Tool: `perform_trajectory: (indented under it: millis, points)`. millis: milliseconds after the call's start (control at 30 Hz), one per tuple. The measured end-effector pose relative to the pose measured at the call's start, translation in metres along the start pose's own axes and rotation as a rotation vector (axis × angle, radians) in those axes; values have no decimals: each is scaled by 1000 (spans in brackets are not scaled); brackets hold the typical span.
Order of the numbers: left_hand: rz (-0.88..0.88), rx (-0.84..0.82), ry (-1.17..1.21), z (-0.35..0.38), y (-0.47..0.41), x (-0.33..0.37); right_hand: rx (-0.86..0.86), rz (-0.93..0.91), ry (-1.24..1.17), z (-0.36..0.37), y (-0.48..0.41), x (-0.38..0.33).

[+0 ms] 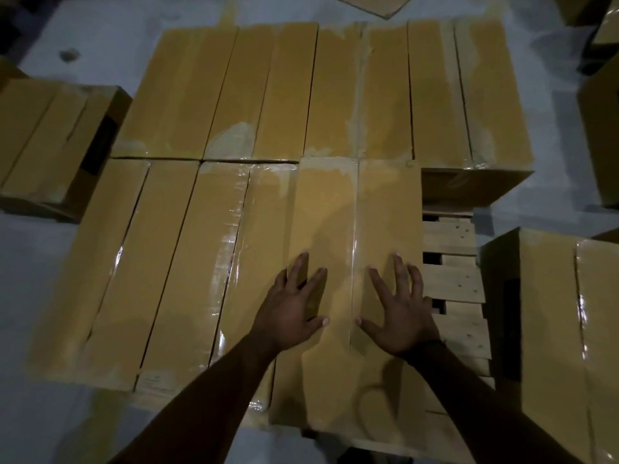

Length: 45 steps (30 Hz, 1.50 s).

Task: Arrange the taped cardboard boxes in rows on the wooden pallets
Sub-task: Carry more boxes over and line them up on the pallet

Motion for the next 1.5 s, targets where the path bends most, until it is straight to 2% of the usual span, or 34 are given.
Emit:
perform_trajectory:
  millis: [100,300,667,800,900,1067,1133,1233,1300,1367,1433,1500]
  points:
    - [-83,-68,-84,14,0,-13,-69,-26,32,16,-10,-3]
    - [-137,-62,-117,32,12,-15,-81,-7,-9,22,-13,-1]
    - [-165,-169,-90,63,93,-18,-157,22,107,76,95,-34]
    - [-116,-251,-167,66,113,-16,-84,-41,129,97,133,-39]
    - [-42,-238,-268,60,119,-19,-26,-76,142,104,138,-39]
    - [13,-236,-213,49,121,-23,118,-83,66,100,134,-33]
    - [20,-234,-195,48,121,-22,114,-107,65,104,133,-33]
    - [-1,-232,-189,52,123,-22,18,-113,69,109,131,-35]
    - [-47,-218,-152,54,121,-22,16,-76,2,104,131,-33]
    - [-103,-233,-145,55,115,-19,144,22,-167,91,131,-25]
    - [-154,-275,-211,54,101,-11,273,211,-431,81,126,-4]
    - [-211,-308,-233,47,82,1,345,478,-686,81,114,31]
Point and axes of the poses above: each hand's wrist, its own y-axis away from the middle knuckle, its own z-axis out of the palm, x = y × z, the point moved 7 cm from there along -y, towards the middle knuckle, and after that the axes turned 11 degrees about y, right-handed, at the moved point
